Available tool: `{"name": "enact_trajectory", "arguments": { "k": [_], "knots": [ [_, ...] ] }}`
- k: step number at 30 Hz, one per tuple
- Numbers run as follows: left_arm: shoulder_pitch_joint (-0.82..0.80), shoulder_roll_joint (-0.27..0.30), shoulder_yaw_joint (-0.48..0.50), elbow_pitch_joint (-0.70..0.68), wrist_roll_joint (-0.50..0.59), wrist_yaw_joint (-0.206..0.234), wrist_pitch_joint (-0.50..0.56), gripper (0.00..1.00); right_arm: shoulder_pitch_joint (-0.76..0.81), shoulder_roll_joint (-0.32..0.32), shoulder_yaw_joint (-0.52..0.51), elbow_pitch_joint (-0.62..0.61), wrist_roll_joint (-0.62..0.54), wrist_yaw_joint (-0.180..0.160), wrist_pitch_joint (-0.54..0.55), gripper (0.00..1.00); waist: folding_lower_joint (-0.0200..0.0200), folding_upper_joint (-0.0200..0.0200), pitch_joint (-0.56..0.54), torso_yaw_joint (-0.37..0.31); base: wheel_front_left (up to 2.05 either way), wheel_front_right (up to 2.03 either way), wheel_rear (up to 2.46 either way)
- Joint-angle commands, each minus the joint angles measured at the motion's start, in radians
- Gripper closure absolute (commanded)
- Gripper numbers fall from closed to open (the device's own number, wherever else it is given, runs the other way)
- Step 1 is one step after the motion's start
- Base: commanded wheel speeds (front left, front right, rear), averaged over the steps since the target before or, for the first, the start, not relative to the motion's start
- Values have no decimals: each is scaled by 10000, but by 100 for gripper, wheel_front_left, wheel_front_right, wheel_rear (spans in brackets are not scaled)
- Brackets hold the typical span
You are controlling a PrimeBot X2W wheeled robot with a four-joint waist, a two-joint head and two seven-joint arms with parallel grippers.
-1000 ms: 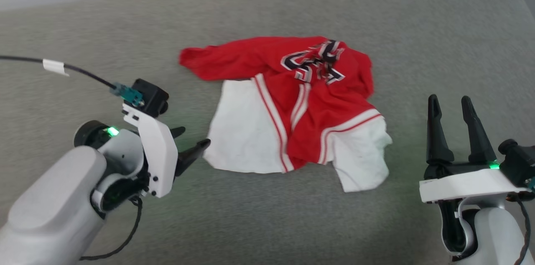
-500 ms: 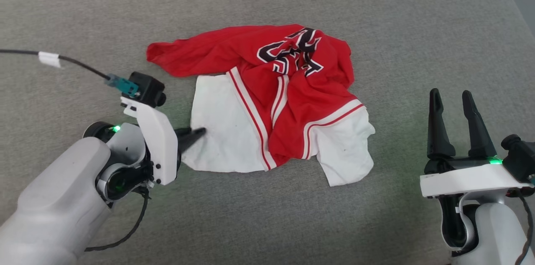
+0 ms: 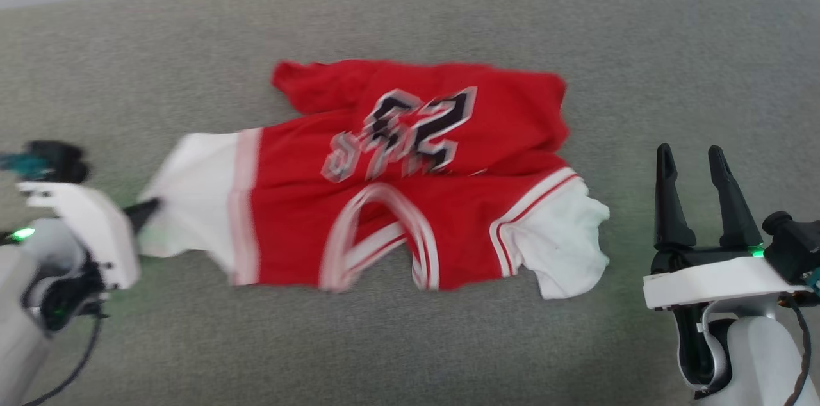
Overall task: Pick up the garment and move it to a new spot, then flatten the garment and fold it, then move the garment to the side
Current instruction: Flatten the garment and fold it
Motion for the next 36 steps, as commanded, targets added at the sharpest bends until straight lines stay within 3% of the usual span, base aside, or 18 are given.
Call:
{"name": "enact_trajectory", "arguments": {
  "k": [1,8,9,10,11,16,20,24,30,36],
  "knots": [
    [174,26,90,272,61,199,-212,100,33,-1,-5,0,-117,-3,-49,0,0,0,-45,124,0,0,0],
    [372,-193,218,1205,11,186,-982,100,89,-5,-53,73,-453,-3,-49,0,0,0,-187,336,0,0,0],
    [378,-271,219,1260,24,156,-1121,88,96,-3,-16,100,-521,-3,-49,0,0,0,-216,349,0,0,0],
    [391,-339,219,1319,57,149,-1273,55,122,-3,42,146,-611,-3,-49,0,0,0,-244,364,0,0,0],
    [408,-391,218,1351,98,128,-1467,0,134,-27,120,201,-695,-3,-49,0,0,0,-262,369,0,0,0],
    [581,-625,285,1352,554,278,-3011,0,142,-663,732,843,-845,-3,-49,0,0,0,-432,504,0,0,0],
    [992,-952,393,1028,1081,816,-4541,0,-146,-1407,1262,1278,-312,-3,501,0,0,0,-495,712,0,0,0],
    [1431,-1216,946,609,1381,1488,-4828,0,-252,-2067,1694,1263,259,-3,1439,0,0,0,-534,943,0,0,0],
    [3245,-2285,3590,-2081,4107,2834,-4824,0,-478,-3345,2531,969,1011,-3,3856,0,0,0,-550,1592,0,0,0],
    [4767,-3643,4994,-4350,7155,2894,-4826,0,-594,-4277,3307,327,2090,-3,6447,0,0,0,-422,2243,0,0,0]
  ]
}}
